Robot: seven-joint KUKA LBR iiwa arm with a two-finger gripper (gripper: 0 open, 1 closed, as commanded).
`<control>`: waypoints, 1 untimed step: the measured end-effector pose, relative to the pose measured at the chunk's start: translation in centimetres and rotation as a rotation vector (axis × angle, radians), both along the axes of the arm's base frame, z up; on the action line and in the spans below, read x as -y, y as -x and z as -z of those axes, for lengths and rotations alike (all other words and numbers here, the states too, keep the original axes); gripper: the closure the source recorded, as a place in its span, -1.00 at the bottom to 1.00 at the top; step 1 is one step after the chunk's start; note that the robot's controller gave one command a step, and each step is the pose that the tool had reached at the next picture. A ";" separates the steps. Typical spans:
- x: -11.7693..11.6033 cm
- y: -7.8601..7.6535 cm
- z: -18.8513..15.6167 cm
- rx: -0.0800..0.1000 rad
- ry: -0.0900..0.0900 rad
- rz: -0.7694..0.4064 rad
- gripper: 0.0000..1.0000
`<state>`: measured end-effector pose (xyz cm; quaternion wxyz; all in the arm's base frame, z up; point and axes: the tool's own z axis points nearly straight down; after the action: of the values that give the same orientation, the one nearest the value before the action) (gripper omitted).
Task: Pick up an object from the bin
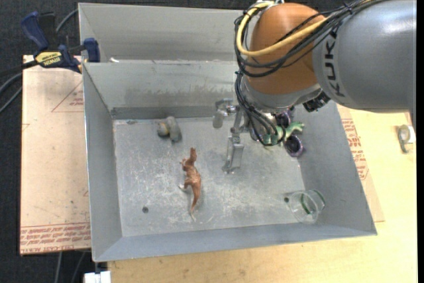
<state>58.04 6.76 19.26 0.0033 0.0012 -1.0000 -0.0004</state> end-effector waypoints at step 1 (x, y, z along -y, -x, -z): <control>0.0 -0.2 -0.5 0.008 0.000 0.002 -1.00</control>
Offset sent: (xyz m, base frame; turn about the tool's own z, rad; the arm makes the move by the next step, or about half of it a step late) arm -0.0135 0.0604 -0.1118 -0.2088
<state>58.20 6.71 19.71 -0.0006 0.0001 -1.0000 -0.0006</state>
